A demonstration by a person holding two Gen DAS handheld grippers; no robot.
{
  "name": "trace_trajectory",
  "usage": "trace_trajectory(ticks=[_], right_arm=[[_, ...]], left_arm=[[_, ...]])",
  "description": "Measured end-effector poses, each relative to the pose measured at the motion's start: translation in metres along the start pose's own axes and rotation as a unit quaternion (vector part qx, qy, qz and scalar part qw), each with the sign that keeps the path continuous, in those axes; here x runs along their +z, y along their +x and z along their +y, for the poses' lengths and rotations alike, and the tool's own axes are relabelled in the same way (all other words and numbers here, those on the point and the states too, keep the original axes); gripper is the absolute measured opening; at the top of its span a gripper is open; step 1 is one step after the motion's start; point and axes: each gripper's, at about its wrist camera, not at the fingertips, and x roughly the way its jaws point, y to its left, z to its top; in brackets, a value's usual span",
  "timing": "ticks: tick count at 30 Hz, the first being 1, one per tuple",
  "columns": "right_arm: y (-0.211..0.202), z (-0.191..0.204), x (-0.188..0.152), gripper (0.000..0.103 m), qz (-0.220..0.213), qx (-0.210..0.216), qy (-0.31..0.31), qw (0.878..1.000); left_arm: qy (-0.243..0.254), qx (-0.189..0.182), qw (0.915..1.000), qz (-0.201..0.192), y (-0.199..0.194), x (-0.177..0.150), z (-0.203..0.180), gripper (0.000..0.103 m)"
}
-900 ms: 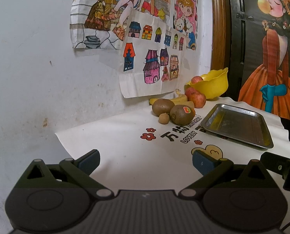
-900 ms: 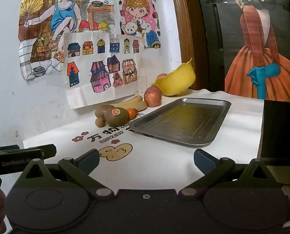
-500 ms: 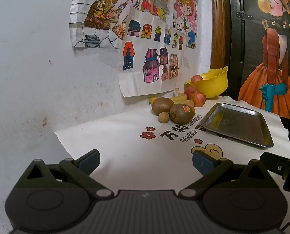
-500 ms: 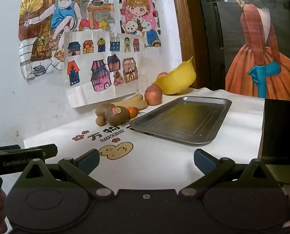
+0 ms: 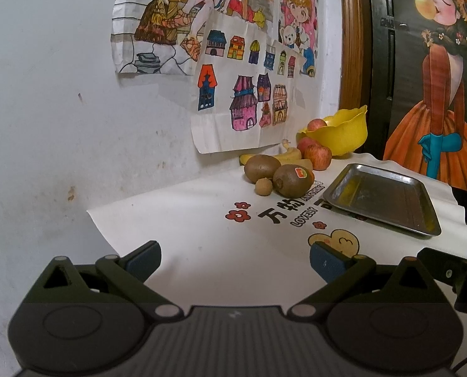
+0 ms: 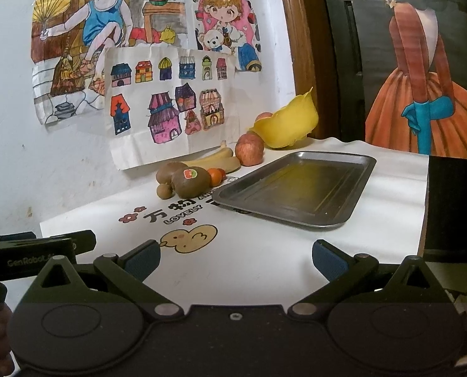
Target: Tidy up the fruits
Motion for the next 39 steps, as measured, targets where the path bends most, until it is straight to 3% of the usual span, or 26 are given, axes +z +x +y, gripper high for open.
trace_trajectory(ticks=[5, 10, 15, 20, 24, 28, 34, 39], right_arm=[[0.001, 0.0, 0.005, 0.102, 0.009, 0.01, -0.009, 1.0], [0.003, 0.007, 0.02, 0.102, 0.006, 0.03, -0.1, 0.995], [0.004, 0.016, 0.036, 0.102, -0.027, 0.051, -0.227, 0.972], [0.018, 0.026, 0.055, 0.102, -0.04, 0.106, -0.288, 0.951], [0.042, 0.041, 0.064, 0.102, -0.026, 0.152, -0.3, 0.941], [0.072, 0.053, 0.072, 0.102, 0.003, 0.178, -0.292, 0.94], [0.126, 0.065, 0.084, 0.102, 0.035, 0.154, -0.303, 0.94], [0.168, 0.066, 0.089, 0.102, 0.048, 0.128, -0.307, 0.942]], left_arm=[[0.005, 0.002, 1.0, -0.002, -0.001, -0.001, 0.0, 0.103], [0.014, 0.009, 0.9997, -0.016, 0.0, 0.01, 0.01, 0.103], [0.029, -0.01, 0.9995, -0.007, 0.015, 0.035, 0.027, 0.103], [0.035, -0.042, 0.9982, 0.024, 0.043, 0.053, 0.039, 0.103], [0.039, -0.06, 0.9965, 0.045, 0.068, 0.063, 0.045, 0.103], [0.062, -0.066, 0.9946, 0.05, 0.09, 0.07, 0.047, 0.103], [0.071, -0.075, 0.9928, 0.06, 0.124, 0.08, 0.052, 0.103], [0.071, -0.105, 0.9898, 0.065, 0.15, 0.086, 0.056, 0.103]])
